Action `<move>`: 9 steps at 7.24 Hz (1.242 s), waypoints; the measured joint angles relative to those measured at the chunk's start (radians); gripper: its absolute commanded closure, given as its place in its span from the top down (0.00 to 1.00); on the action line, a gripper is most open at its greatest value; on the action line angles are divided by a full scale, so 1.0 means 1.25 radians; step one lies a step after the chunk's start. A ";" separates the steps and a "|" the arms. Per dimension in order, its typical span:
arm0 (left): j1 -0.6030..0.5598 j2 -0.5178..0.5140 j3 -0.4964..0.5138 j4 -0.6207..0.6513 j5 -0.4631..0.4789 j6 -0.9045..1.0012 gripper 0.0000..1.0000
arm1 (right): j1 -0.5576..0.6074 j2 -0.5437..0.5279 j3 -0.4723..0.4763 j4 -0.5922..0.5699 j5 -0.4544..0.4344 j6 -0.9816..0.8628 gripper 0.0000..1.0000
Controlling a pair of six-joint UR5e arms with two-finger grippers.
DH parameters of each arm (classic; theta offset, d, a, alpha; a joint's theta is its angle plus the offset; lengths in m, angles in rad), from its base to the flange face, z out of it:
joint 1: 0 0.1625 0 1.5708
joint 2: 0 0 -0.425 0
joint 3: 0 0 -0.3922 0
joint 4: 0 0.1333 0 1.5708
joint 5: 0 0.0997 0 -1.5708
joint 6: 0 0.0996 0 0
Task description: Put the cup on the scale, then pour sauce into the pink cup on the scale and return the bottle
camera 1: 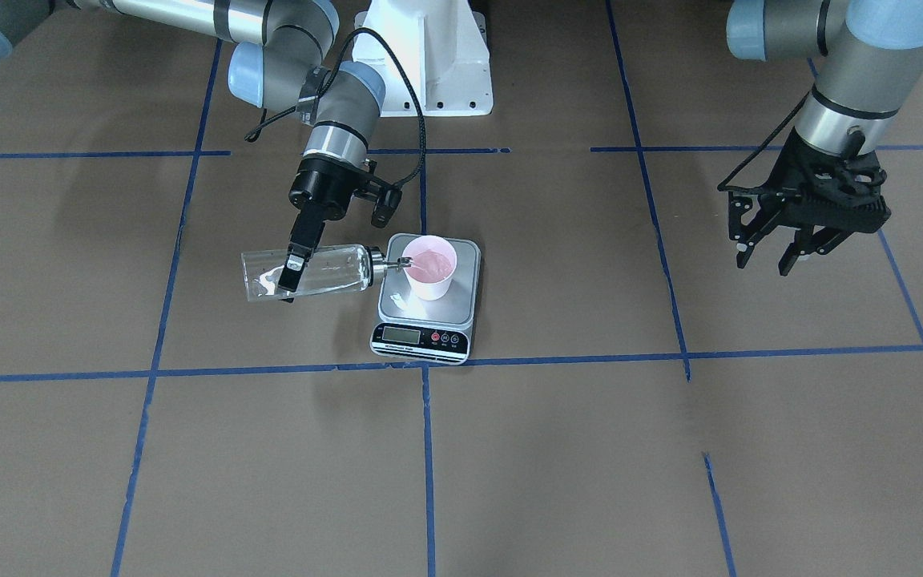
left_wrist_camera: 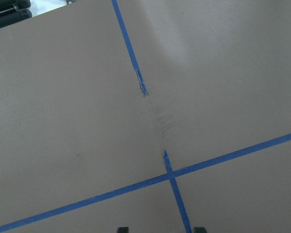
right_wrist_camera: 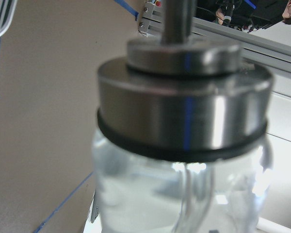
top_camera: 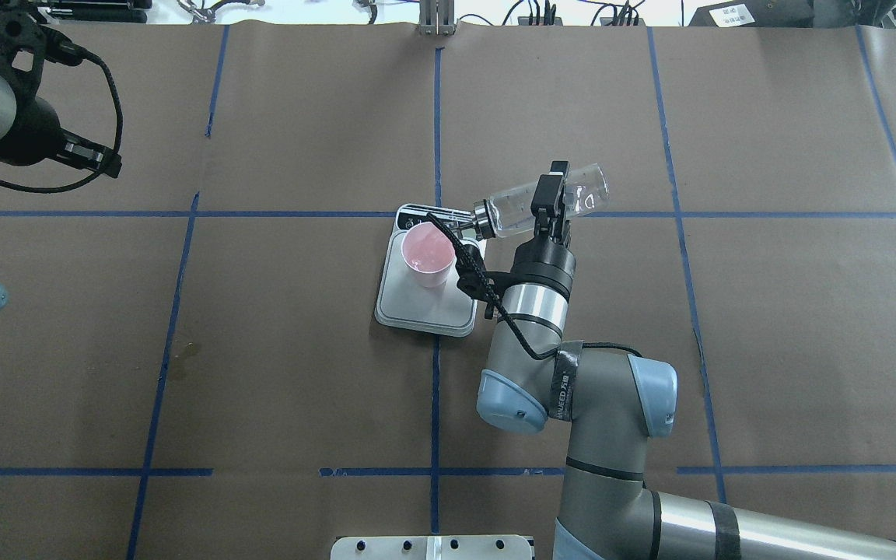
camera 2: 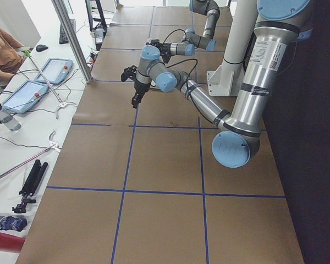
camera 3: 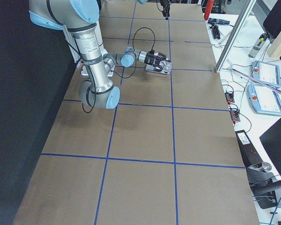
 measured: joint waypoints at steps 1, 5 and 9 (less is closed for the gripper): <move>0.000 0.000 0.000 0.000 0.000 0.000 0.55 | 0.001 -0.002 0.011 0.000 -0.003 -0.020 0.00; 0.000 0.000 0.000 0.000 0.000 0.000 0.55 | 0.004 -0.012 0.047 0.000 -0.017 -0.096 0.00; 0.000 0.001 -0.001 0.000 -0.001 0.000 0.55 | 0.005 -0.013 0.065 0.000 -0.022 -0.156 0.00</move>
